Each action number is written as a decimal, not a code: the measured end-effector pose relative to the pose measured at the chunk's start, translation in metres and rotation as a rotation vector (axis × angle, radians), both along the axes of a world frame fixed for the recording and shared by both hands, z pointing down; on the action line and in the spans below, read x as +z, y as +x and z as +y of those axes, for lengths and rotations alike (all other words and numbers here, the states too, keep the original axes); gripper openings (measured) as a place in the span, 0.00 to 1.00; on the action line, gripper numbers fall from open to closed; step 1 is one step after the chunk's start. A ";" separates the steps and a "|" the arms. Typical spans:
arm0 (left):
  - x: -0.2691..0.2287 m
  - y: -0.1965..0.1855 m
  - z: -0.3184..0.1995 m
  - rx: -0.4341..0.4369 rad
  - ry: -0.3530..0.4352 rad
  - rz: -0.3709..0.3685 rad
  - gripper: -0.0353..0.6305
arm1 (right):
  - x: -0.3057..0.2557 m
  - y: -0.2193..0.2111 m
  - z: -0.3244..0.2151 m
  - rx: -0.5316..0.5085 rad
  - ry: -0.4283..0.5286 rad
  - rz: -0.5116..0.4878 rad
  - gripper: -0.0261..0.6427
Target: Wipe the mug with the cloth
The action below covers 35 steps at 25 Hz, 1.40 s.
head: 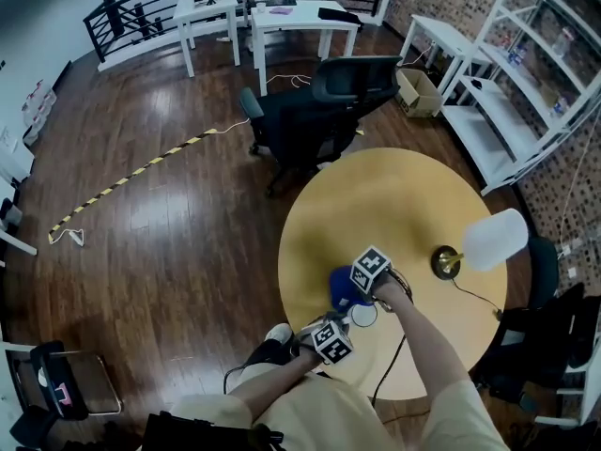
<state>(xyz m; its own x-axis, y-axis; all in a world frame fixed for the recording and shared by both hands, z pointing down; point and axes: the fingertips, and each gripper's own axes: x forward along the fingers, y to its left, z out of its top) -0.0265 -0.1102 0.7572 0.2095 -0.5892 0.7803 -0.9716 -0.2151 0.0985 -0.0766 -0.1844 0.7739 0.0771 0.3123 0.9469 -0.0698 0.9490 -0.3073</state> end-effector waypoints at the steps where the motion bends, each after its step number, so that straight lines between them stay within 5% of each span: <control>1: 0.000 0.001 0.001 0.002 -0.002 -0.002 0.15 | 0.000 0.003 -0.002 0.010 0.006 -0.002 0.13; 8: 0.003 0.002 0.002 -0.015 -0.018 -0.011 0.15 | 0.002 0.034 -0.026 0.113 0.039 -0.017 0.13; 16: 0.012 0.000 0.013 -0.037 -0.049 -0.008 0.14 | -0.003 0.050 -0.017 0.482 -0.116 -0.166 0.12; 35: 0.010 0.019 0.014 -0.015 -0.111 0.022 0.14 | -0.002 0.073 -0.026 0.818 -0.023 -0.304 0.12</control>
<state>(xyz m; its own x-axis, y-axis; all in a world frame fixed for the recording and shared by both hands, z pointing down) -0.0077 -0.0964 0.7668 0.2190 -0.5025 0.8364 -0.9721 -0.1867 0.1423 -0.0032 -0.2108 0.7715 -0.4344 0.1785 0.8828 -0.6386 0.6302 -0.4417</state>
